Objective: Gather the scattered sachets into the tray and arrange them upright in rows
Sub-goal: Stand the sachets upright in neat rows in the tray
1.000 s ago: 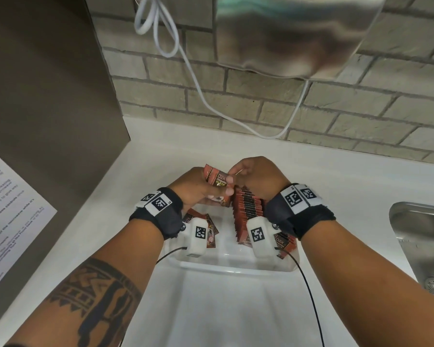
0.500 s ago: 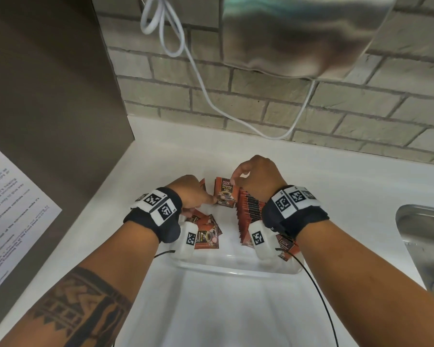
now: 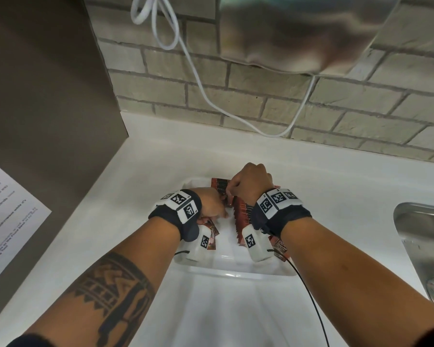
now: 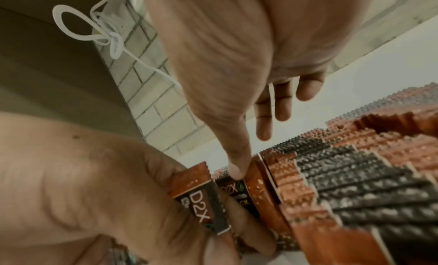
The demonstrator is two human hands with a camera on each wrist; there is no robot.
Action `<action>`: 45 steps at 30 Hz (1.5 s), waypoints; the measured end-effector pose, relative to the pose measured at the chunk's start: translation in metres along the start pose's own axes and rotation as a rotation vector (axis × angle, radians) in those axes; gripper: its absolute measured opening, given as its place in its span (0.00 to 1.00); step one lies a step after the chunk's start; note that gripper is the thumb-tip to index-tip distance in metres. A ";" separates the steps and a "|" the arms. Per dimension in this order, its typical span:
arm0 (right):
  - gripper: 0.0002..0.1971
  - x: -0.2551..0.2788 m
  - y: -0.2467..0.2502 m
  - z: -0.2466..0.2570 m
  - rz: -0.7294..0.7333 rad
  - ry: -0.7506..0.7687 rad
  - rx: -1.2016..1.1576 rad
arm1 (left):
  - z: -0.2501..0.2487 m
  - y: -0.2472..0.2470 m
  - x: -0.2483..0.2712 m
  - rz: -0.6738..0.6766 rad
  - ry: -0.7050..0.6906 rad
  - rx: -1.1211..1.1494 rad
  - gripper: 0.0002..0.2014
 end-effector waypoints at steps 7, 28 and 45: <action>0.14 0.001 0.006 0.005 -0.006 0.095 0.024 | 0.000 -0.001 -0.008 0.003 0.012 -0.019 0.15; 0.07 0.024 0.024 0.003 -0.045 0.205 -0.389 | 0.015 0.033 0.017 -0.082 -0.226 0.246 0.15; 0.02 0.025 0.051 0.005 -0.275 0.187 -0.453 | 0.040 0.044 0.034 -0.245 -0.135 0.115 0.14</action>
Point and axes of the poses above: each hand's wrist, its own x-axis away from the middle knuckle, its own y-axis out of the back of the hand, z = x × y, the point moved 6 cm from there along -x, towards the middle knuckle, and after that the axes turned 15 degrees about y, right-handed, at the moved point
